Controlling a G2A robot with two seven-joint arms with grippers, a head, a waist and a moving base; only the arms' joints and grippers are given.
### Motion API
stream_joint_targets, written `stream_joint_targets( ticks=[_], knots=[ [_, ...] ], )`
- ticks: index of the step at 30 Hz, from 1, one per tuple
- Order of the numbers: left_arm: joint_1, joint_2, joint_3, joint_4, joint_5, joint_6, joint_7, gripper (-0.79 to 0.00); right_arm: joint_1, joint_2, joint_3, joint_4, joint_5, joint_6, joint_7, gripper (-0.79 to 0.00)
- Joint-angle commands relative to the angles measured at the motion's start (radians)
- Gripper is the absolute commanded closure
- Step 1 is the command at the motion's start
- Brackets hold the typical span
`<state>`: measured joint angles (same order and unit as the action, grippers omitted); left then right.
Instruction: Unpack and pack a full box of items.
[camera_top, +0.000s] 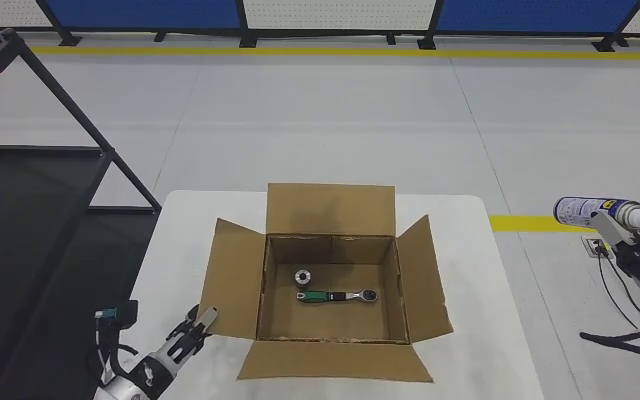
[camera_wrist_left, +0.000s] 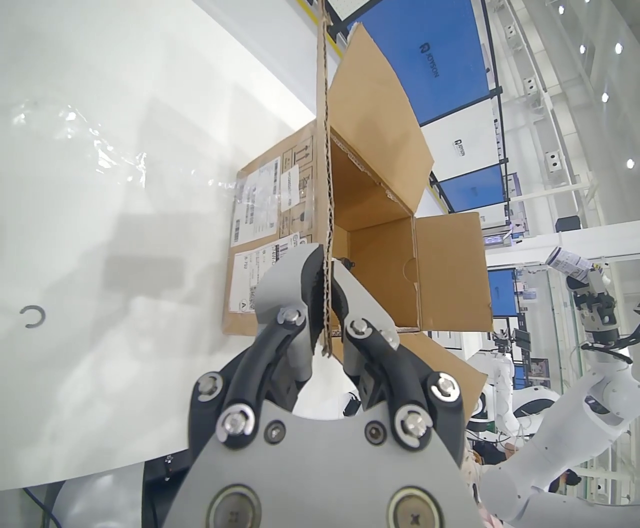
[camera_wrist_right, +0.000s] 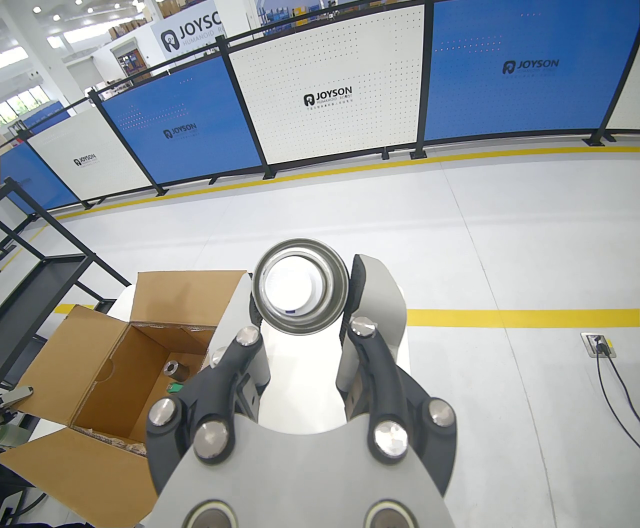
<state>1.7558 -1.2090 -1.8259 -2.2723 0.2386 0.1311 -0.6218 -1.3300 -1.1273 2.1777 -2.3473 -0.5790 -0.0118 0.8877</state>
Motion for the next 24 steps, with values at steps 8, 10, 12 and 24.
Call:
stream_joint_targets(
  ticks=[8, 10, 12, 24],
  knots=[
    [0.015, 0.005, -0.056, 0.011, -0.033, -0.006, 0.000, 0.000, 0.000, 0.000, 0.000, 0.000, 0.000, 0.000, 0.000, 0.000],
    [0.020, 0.005, -0.064, 0.011, -0.040, -0.010, 0.000, 0.000, 0.000, 0.000, 0.000, 0.000, 0.000, 0.000, 0.000, 0.000],
    [0.023, 0.006, -0.069, 0.012, -0.043, -0.013, -0.002, 0.000, 0.000, 0.000, 0.000, 0.000, 0.000, 0.000, 0.000, 0.000],
    [-0.021, 0.015, -0.057, 0.050, -0.047, -0.013, -0.016, 0.000, 0.000, 0.000, 0.000, 0.000, 0.000, 0.000, 0.000, 0.000]
  ],
)
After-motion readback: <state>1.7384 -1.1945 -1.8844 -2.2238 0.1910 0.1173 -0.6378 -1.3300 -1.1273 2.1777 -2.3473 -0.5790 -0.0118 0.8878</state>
